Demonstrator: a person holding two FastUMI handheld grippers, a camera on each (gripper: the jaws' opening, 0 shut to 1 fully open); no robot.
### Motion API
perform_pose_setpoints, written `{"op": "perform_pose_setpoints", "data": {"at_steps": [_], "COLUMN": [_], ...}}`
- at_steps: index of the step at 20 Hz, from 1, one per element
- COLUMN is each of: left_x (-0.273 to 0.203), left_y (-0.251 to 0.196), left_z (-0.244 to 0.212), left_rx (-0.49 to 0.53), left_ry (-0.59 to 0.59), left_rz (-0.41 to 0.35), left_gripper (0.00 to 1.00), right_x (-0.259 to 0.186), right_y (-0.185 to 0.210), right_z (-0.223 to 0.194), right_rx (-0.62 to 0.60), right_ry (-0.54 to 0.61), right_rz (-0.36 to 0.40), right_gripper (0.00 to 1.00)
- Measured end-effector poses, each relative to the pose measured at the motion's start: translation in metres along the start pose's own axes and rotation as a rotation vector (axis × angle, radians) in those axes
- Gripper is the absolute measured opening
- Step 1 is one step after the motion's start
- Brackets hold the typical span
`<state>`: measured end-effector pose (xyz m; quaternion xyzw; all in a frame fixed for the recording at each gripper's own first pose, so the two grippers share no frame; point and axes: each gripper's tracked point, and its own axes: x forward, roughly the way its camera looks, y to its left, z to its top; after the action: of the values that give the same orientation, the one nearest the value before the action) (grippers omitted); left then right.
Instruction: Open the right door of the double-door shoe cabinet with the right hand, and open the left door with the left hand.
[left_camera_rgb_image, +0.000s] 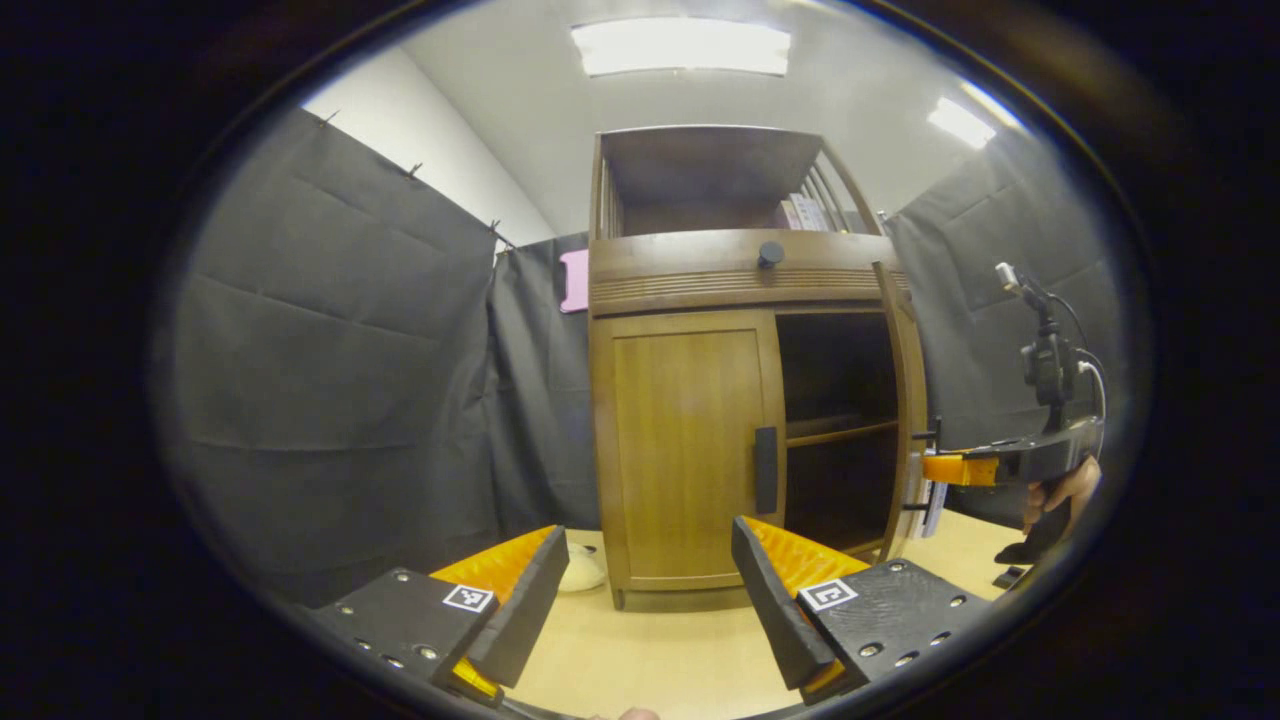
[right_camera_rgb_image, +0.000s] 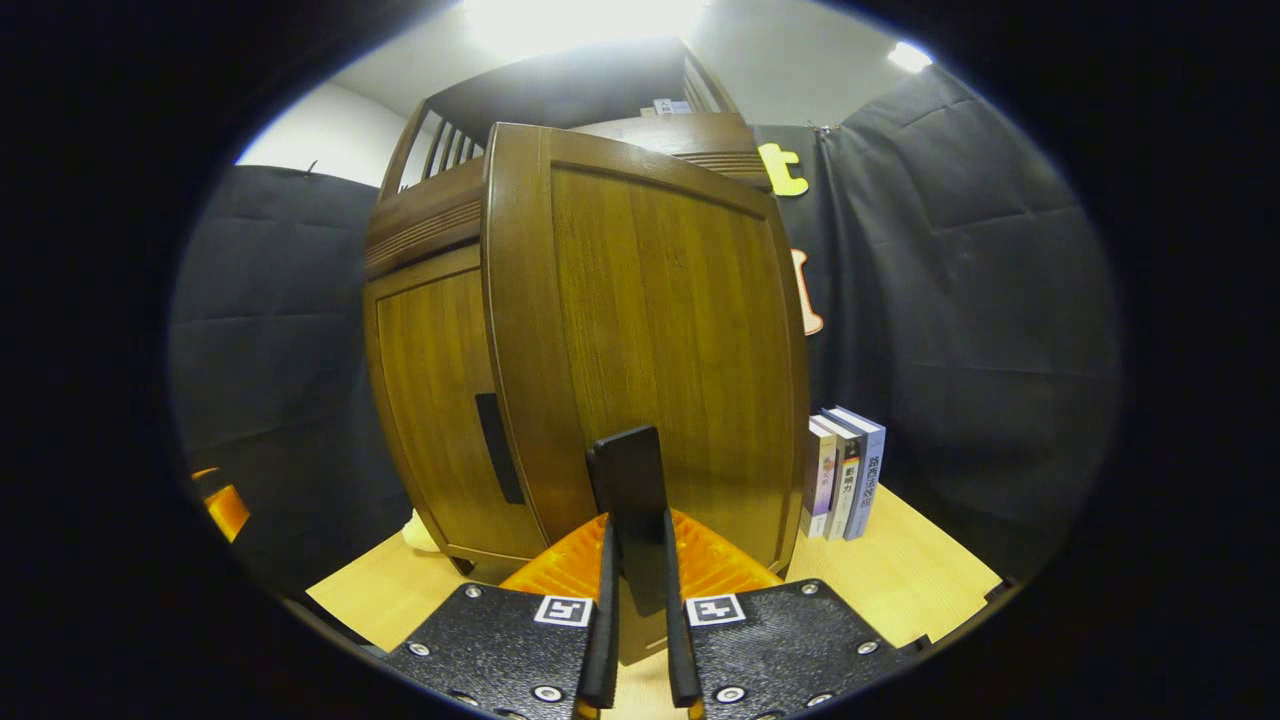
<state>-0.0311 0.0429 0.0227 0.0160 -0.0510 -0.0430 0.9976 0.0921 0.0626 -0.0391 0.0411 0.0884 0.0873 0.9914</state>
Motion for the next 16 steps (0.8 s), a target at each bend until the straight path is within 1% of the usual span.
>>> {"op": "perform_pose_setpoints", "data": {"at_steps": [1, 3, 4, 5, 6, 9, 12, 16], "left_x": [0.000, -0.003, -0.005, -0.005, -0.006, -0.004, -0.007, 0.007], "left_y": [-0.001, -0.005, -0.006, -0.005, -0.005, -0.008, -0.011, -0.014], "left_z": [0.001, 0.001, 0.003, 0.004, 0.004, 0.005, 0.007, 0.004], "left_rx": [-0.002, -0.008, -0.010, -0.009, -0.008, -0.008, -0.019, -0.015], "left_ry": [0.000, 0.004, 0.003, 0.001, -0.001, -0.003, 0.000, -0.001], "left_rz": [-0.009, -0.030, -0.041, -0.051, -0.060, -0.092, -0.115, -0.139], "left_gripper": [0.94, 0.94, 0.99, 0.99, 0.94, 0.94, 0.94, 0.94], "right_x": [-0.003, -0.009, -0.011, -0.014, -0.016, -0.025, -0.031, -0.041], "right_y": [-0.003, -0.008, -0.010, -0.013, -0.016, -0.026, -0.034, -0.051], "right_z": [-0.001, 0.001, 0.000, 0.000, 0.000, 0.001, 0.001, 0.003], "right_rx": [-0.004, -0.013, -0.010, -0.007, -0.005, -0.012, -0.009, -0.017], "right_ry": [-0.003, 0.000, 0.000, 0.000, -0.002, 0.000, 0.007, 0.001], "right_rz": [-0.001, -0.006, -0.008, -0.011, -0.015, -0.022, -0.018, -0.036], "right_gripper": [0.19, 0.19, 0.19, 0.19, 0.18, 0.16, 0.16, 0.16]}}
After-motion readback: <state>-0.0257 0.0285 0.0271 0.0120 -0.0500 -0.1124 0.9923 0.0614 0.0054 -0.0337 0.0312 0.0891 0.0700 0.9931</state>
